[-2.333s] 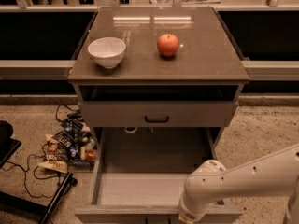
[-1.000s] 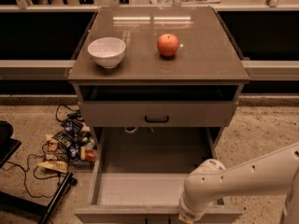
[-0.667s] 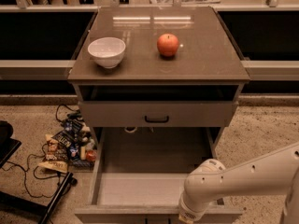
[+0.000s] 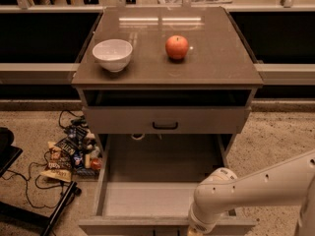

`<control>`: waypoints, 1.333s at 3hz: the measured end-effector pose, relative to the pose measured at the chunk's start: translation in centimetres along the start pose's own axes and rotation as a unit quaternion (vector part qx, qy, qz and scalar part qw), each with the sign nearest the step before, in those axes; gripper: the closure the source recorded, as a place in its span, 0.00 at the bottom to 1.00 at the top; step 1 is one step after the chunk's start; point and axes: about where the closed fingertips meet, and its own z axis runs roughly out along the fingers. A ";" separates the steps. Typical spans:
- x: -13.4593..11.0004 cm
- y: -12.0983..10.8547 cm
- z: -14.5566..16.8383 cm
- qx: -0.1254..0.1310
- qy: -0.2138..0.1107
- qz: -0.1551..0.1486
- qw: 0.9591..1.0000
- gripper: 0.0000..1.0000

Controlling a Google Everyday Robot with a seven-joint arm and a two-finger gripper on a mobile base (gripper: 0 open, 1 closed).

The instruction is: Open middle drawer

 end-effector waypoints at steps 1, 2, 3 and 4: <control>0.0 0.0 0.0 -0.001 0.000 0.000 1.000 0.00; 0.1 -0.1 -0.2 -0.003 -0.001 -0.001 1.000 0.00; 0.2 -1.5 -4.7 0.015 -0.008 -0.006 1.000 0.00; 0.6 -4.0 -13.7 0.051 -0.026 -0.004 0.998 0.00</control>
Offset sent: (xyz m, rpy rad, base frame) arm 0.0049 -0.0037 0.0057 0.0130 0.0085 0.0042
